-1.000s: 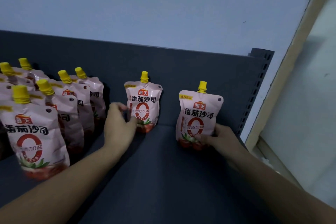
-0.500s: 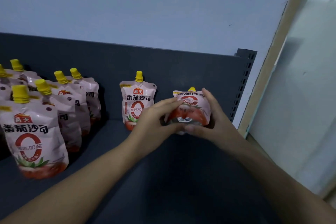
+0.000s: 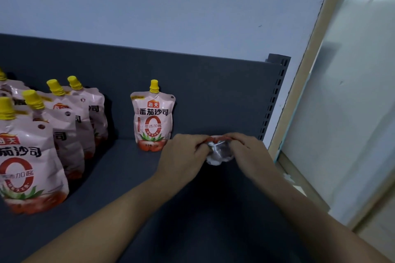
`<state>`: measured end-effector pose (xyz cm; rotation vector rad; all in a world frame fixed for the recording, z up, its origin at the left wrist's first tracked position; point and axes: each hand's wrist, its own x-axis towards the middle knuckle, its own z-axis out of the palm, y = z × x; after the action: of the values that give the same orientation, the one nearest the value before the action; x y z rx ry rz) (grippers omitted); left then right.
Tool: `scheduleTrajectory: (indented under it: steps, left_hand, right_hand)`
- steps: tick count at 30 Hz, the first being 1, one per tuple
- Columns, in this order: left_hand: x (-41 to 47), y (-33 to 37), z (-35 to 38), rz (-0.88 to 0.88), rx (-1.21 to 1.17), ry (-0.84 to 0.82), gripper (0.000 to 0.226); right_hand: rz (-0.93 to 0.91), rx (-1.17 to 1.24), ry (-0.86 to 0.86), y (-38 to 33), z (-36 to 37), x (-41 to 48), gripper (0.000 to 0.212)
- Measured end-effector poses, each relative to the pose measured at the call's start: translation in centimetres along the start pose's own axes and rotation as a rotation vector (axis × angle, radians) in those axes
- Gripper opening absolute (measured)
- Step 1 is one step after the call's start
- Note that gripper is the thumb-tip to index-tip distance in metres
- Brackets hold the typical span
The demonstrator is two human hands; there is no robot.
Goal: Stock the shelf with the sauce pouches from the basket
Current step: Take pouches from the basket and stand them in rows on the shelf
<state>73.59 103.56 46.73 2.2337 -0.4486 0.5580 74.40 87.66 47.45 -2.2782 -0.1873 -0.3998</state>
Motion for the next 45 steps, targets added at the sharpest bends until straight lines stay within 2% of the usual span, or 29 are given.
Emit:
scheduleTrajectory:
  steps: [4,8,9,11,12,14,17,20,23,26,29,32,37,40,43,45]
  left_hand:
    - [0.2,-0.6,-0.4,-0.236,-0.343,-0.069,0.028]
    - [-0.1,-0.2,0.1,-0.45,-0.591,-0.058,0.023]
    - [0.0,-0.1,0.0,-0.572,-0.737,-0.103,0.022]
    - [0.2,0.5,-0.6,-0.812,-1.179,-0.258,0.025]
    - [0.3,0.7,-0.9,-0.876,-1.366,-0.293,0.032]
    - [0.5,1.0,-1.0,-0.932,-1.501,-0.252,0.044]
    - [0.4,2.1,-0.7,-0.914,-1.465,-0.261,0.03]
    - [0.0,2.8,-0.4,-0.922,-1.386,-0.273,0.023]
    - [-0.5,3.6,-0.2,-0.902,-1.375,-0.263,0.027]
    - [-1.3,4.1,0.5,-0.759,-1.305,-0.258,0.021]
    - [-1.5,4.4,0.3,-0.568,-1.179,-0.27,0.038]
    - [-1.4,4.2,-0.4,-0.436,-1.149,-0.36,0.053]
    - [-0.6,3.4,-1.0,-0.299,-1.048,-0.385,0.061]
    - [0.3,2.6,-1.7,-0.242,-0.981,-0.4,0.063]
    - [1.0,1.6,-2.0,-0.223,-0.909,-0.439,0.066]
    - [1.4,0.7,-1.6,-0.222,-0.826,-0.45,0.066]
  right_hand:
    - [0.023,0.064,0.034,0.3,-0.7,-0.4,0.034]
    - [0.186,0.45,-0.039,0.4,-0.5,-1.0,0.037]
    - [0.225,0.561,-0.052,0.4,-0.5,-1.2,0.038]
    - [0.242,0.705,-0.097,0.4,-0.4,-1.7,0.045]
    - [0.236,0.741,-0.1,0.3,-0.4,-2.0,0.047]
    - [0.222,0.816,-0.069,0.5,-0.6,-2.5,0.045]
    - [0.081,0.808,-0.09,0.5,-1.0,-3.5,0.032]
    - [-0.028,0.537,-0.192,0.7,-1.5,-4.1,0.052]
    - [-0.065,0.42,-0.104,0.9,-1.4,-4.0,0.058]
    - [-0.108,0.435,-0.005,1.3,-1.0,-3.7,0.057]
    - [-0.13,0.45,0.033,1.6,-1.2,-3.4,0.065]
    - [-0.193,0.524,0.005,1.5,-2.2,-3.4,0.076]
    - [-0.21,0.5,0.044,1.2,-2.0,-2.9,0.081]
    - [-0.23,0.496,-0.071,1.8,-2.3,-2.5,0.083]
    - [-0.289,0.457,-0.338,2.9,-3.1,-2.1,0.086]
    - [-0.205,0.529,-0.528,3.5,-3.5,-1.4,0.09]
